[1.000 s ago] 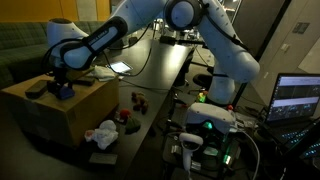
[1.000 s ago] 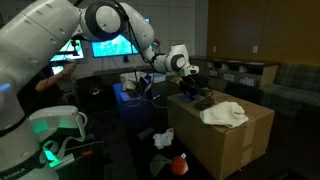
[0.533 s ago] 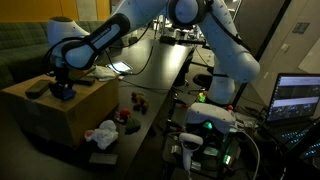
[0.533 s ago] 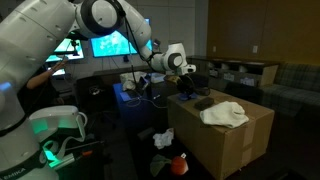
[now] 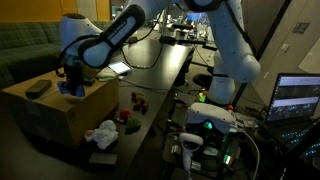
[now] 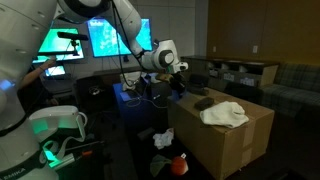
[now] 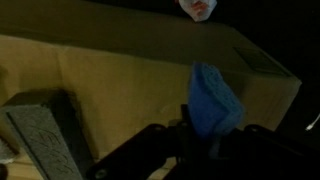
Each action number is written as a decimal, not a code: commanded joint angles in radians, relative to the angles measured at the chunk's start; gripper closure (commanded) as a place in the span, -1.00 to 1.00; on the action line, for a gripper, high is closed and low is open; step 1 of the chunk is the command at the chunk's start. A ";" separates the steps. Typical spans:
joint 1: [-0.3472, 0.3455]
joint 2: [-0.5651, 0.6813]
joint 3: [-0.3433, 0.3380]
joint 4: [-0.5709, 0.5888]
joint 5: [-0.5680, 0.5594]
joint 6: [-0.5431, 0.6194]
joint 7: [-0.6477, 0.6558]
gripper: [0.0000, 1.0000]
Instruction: Put the items on the table on to the box and the items on the box on to the table.
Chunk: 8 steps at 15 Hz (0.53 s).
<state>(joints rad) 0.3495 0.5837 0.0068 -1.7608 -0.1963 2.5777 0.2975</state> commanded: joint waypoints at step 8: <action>0.077 -0.303 0.005 -0.439 -0.124 0.125 0.120 0.82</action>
<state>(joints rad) 0.3993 0.3753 0.0081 -2.0838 -0.2817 2.6704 0.3430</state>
